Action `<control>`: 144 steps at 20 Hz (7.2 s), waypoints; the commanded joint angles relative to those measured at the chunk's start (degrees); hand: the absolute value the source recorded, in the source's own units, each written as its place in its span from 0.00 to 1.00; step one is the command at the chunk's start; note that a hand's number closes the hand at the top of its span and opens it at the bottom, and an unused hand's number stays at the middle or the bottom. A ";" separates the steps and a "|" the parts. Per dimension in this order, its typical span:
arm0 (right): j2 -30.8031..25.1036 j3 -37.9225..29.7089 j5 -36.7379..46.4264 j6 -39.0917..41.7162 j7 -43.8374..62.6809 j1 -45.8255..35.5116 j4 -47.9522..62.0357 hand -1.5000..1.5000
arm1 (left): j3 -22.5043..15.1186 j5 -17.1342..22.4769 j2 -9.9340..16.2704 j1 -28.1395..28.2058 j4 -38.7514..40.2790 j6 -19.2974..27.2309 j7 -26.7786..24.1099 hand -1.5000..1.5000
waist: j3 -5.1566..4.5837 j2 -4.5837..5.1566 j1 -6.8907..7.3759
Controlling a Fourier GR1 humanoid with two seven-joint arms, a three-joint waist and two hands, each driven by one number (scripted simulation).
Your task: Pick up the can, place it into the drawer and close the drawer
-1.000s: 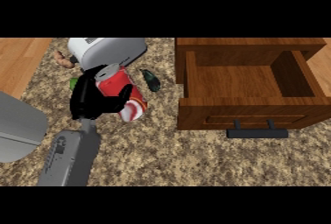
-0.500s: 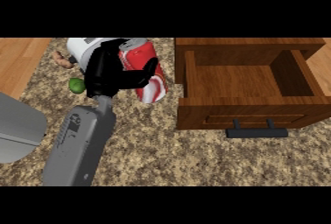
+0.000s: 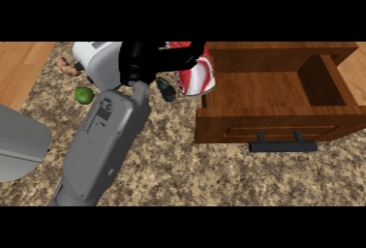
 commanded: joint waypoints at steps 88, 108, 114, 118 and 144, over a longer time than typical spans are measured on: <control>-5.90 33.94 71.54 -10.96 -15.42 -32.39 8.88 0.00 | -27.60 44.70 0.32 -32.00 41.74 19.27 -24.45 0.00 | 0.00 0.30 2.07; -6.04 44.06 99.19 -31.55 -18.38 -57.79 57.81 0.00 | -28.16 39.01 12.77 -24.27 27.98 19.37 -15.64 0.00 | -0.02 -0.04 4.16; -5.59 41.59 101.92 -41.96 -21.16 -62.26 74.96 0.00 | -28.12 36.96 15.21 -22.05 24.15 21.28 -12.02 0.00 | 0.03 0.23 3.39; -6.26 40.15 104.80 -47.51 -20.46 -66.96 83.56 0.00 | -28.48 36.02 17.98 -21.26 19.02 21.39 -8.45 0.00 | 0.05 0.28 3.90; -11.59 30.92 107.85 -67.99 -19.51 -91.08 115.18 0.00 | -26.91 31.50 24.95 -15.35 5.51 22.54 -2.63 0.00 | 0.12 1.96 6.93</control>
